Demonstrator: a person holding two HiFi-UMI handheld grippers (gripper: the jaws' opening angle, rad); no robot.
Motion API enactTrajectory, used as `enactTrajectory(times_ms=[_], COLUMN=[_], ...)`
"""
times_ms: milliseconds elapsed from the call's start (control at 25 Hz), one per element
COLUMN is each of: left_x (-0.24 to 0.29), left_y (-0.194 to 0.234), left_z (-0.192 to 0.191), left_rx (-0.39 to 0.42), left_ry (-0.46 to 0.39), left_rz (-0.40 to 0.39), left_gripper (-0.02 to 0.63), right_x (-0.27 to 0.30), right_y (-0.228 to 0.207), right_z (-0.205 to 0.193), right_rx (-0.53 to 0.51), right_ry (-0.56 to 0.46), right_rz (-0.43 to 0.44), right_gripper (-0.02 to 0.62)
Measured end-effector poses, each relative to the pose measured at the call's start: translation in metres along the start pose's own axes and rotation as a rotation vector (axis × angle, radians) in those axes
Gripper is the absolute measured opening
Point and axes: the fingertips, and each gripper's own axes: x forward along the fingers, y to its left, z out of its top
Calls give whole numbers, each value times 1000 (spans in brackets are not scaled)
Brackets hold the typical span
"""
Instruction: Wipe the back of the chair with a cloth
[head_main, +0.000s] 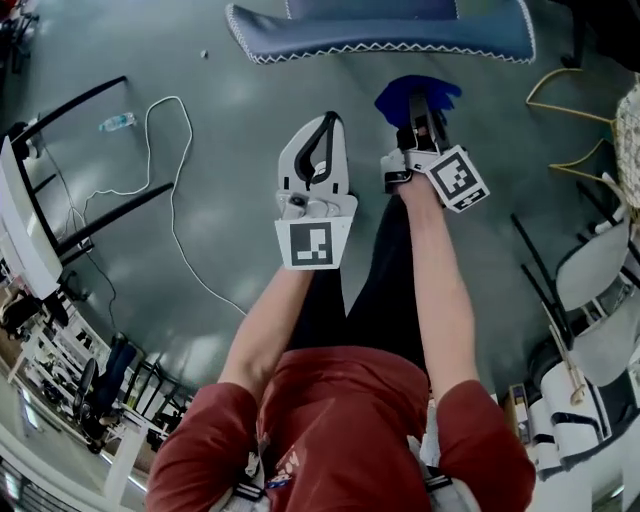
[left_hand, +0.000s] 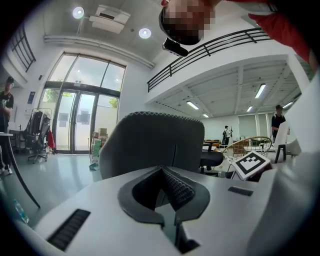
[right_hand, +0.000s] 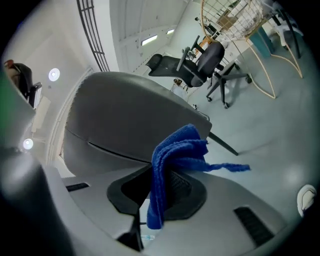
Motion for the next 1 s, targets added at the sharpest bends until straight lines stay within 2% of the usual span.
enactTrajectory(times_ms=[160, 320, 480, 720, 1000], left_x=[18, 27, 36, 36, 29], left_y=[7, 2, 5, 18, 21], left_z=[-37, -67, -88, -94, -90], left_rx=[-31, -43, -41, -52, -54], left_ry=[11, 20, 33, 28, 30], left_rz=[55, 76, 88, 96, 95], left_gripper=[14, 13, 14, 14, 14], right_x=[48, 78, 108, 144, 149], right_y=[-43, -78, -98, -100, -79], right_z=[-18, -34, -40, -42, -31], right_rx=[-12, -18, 24, 60, 65], right_ry=[54, 97, 81, 70, 55], right_rz=[3, 0, 9, 18, 57], right_gripper=[62, 62, 61, 61, 61])
